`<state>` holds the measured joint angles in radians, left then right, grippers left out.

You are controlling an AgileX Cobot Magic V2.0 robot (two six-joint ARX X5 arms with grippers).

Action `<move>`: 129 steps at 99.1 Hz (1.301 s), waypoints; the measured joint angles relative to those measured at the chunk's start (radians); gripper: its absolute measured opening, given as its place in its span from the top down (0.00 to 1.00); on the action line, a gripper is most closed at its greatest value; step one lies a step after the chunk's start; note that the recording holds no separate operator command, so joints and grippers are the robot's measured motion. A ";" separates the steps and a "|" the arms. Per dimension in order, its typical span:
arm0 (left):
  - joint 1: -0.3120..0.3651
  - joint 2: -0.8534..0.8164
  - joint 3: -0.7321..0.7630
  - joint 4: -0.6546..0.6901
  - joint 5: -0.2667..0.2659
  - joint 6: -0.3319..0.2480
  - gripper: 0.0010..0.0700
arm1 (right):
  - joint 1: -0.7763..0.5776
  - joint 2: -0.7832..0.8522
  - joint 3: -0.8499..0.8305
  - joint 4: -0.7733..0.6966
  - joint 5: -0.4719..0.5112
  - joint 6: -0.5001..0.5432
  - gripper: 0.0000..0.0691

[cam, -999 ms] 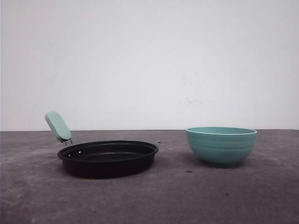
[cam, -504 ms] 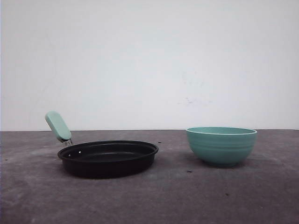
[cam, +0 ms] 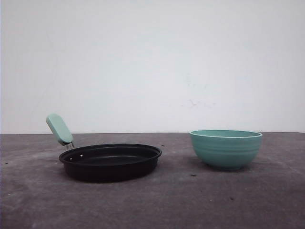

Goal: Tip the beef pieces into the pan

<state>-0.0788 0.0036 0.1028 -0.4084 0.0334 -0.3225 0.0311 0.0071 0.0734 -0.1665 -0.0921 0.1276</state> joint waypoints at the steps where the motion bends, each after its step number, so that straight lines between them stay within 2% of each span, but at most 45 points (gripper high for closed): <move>1: 0.000 0.000 0.000 0.001 0.002 -0.013 0.98 | 0.000 0.000 0.000 0.006 -0.005 0.005 0.98; 8: 0.000 0.000 -0.001 0.006 0.027 -0.091 0.98 | 0.000 0.000 0.000 0.045 -0.030 0.039 0.98; 15: 0.000 0.000 -0.002 0.007 0.065 -0.143 0.98 | 0.000 0.000 0.000 0.082 -0.066 0.082 0.98; 27: 0.000 0.000 0.001 0.008 0.158 -0.192 0.98 | 0.000 0.000 0.000 0.150 -0.141 0.181 0.98; 37: 0.000 0.002 0.034 0.010 0.228 -0.204 0.98 | 0.001 0.000 0.000 0.206 -0.148 0.259 0.98; 49: 0.000 0.016 0.137 0.009 0.231 -0.214 0.98 | 0.001 0.000 0.008 0.225 -0.179 0.351 0.99; 64: 0.000 0.105 0.318 -0.017 0.200 -0.201 0.98 | 0.001 0.000 0.101 0.195 -0.211 0.394 0.99; 81: 0.000 0.319 0.554 -0.052 0.208 -0.137 0.98 | 0.001 0.058 0.287 0.126 -0.211 0.390 0.99; 91: 0.000 0.459 0.700 -0.059 0.253 -0.107 0.98 | 0.001 0.139 0.411 0.073 -0.212 0.347 0.99; 98: 0.000 0.554 0.804 -0.059 0.281 -0.097 0.98 | 0.001 0.207 0.509 0.050 -0.212 0.310 0.99; 109: -0.001 0.686 0.956 -0.059 0.285 -0.088 0.98 | 0.001 0.324 0.680 -0.012 -0.209 0.259 0.99; 129: -0.024 0.831 1.152 -0.094 0.285 -0.084 0.98 | 0.001 0.558 0.977 -0.253 -0.165 0.129 0.99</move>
<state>-0.1032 0.8345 1.2552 -0.5022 0.3187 -0.4068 0.0319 0.5655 1.0504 -0.4194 -0.2569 0.2569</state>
